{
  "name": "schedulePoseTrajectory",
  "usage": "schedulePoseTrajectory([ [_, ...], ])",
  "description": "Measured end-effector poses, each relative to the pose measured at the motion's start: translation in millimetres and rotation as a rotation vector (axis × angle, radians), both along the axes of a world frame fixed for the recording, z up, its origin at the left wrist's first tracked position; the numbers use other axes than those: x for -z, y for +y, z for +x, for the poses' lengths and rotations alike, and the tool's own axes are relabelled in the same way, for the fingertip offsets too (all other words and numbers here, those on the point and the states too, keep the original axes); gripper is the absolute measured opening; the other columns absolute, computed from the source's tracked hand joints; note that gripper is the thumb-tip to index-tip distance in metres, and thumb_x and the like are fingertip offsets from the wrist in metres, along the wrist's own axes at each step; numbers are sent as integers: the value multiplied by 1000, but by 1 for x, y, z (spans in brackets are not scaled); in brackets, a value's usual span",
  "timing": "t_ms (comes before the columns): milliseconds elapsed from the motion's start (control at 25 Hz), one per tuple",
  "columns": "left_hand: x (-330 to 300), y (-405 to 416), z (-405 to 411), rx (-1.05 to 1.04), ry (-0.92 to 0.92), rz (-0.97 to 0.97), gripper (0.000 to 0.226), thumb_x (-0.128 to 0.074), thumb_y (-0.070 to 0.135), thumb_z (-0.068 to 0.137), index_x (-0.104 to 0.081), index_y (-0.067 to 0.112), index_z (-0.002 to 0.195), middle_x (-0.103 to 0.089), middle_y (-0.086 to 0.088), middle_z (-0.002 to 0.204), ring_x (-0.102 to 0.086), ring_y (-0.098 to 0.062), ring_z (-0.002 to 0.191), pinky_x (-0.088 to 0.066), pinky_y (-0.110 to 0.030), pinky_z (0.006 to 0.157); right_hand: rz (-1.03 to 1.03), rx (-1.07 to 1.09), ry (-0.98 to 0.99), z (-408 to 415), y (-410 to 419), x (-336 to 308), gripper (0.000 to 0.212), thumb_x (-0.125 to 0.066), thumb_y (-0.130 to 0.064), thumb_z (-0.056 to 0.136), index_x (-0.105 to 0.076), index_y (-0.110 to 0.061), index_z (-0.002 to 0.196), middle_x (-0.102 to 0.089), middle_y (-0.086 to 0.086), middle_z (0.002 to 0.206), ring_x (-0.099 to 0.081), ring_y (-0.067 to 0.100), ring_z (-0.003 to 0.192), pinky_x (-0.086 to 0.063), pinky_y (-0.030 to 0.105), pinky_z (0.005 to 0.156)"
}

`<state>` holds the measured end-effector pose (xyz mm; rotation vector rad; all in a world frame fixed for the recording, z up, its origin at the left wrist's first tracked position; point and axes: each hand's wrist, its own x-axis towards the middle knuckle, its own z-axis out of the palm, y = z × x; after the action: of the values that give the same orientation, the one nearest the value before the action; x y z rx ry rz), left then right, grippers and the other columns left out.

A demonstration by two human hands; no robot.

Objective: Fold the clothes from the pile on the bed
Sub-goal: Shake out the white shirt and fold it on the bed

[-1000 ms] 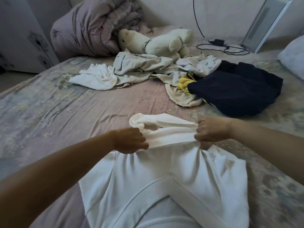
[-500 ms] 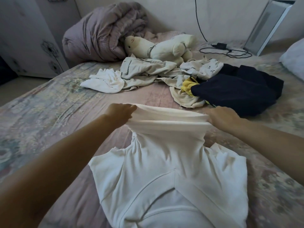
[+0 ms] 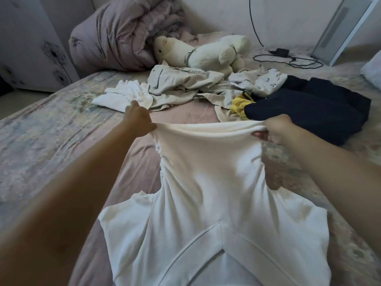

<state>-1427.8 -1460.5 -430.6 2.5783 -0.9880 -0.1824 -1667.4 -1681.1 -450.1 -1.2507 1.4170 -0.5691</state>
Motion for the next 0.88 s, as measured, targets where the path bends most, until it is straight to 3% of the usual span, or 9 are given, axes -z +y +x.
schedulePoseTrajectory([
  [160,60,-32,18,-251,483,-103,11,-54,0,87,-59,-10,89,-64,-26,92,-65,-28,60,-56,-35,50,93,90,-130,24,-21,46,21,-43,6,92,-52,3,111,-59,17,84,-57,20,58,-57,29,76],
  [240,88,-41,19,-317,487,-118,11,-63,0,79,-59,-6,88,-66,-23,91,-65,-28,67,-59,-38,61,65,-12,-55,28,-30,74,36,-47,9,87,-52,0,122,-56,12,91,-53,18,63,-53,27,77],
  [360,102,-44,7,-339,694,-150,31,-74,24,80,-54,0,84,-57,-15,78,-56,-26,68,-51,-36,65,-124,-268,314,25,-30,95,27,-62,-1,80,-56,-1,106,-58,10,85,-57,21,68,-48,27,61],
  [480,93,-46,2,-423,903,-1,52,-54,53,89,-52,2,81,-55,-12,76,-55,-25,70,-50,-36,68,-210,-393,572,18,-46,107,76,-82,-31,68,-48,1,129,-56,14,128,-57,28,112,-47,36,94],
  [520,90,-49,1,-418,882,7,51,-50,51,93,-51,1,82,-54,-12,76,-54,-25,68,-49,-35,64,-215,-417,606,18,-49,108,81,-79,-37,72,-43,0,135,-52,15,134,-52,29,119,-44,37,98],
  [600,85,-56,-1,-413,720,-148,41,-50,37,96,-53,-4,96,-56,-16,83,-55,-27,67,-48,-36,55,-276,-411,561,24,-50,103,63,-61,-36,89,-41,1,137,-48,17,139,-48,31,124,-41,33,99],
  [720,98,-68,6,-390,395,-439,41,-46,32,98,-52,-5,114,-58,-22,114,-57,-36,101,-44,-35,66,-422,-224,307,34,-49,104,46,-44,-30,99,-42,4,131,-48,20,134,-47,34,121,-37,31,85],
  [800,117,-65,9,-325,158,-354,38,-40,31,100,-50,-3,111,-57,-24,117,-54,-37,109,-40,-37,77,-550,-156,373,33,-42,109,40,-38,-28,101,-39,3,126,-49,22,130,-48,36,118,-34,34,82],
  [880,135,-61,5,-223,-78,-94,35,-36,31,101,-47,1,114,-58,-24,116,-55,-40,108,-42,-41,83,-684,-252,587,33,-36,123,35,-36,-27,102,-39,2,121,-55,26,120,-52,39,109,-31,37,74],
])
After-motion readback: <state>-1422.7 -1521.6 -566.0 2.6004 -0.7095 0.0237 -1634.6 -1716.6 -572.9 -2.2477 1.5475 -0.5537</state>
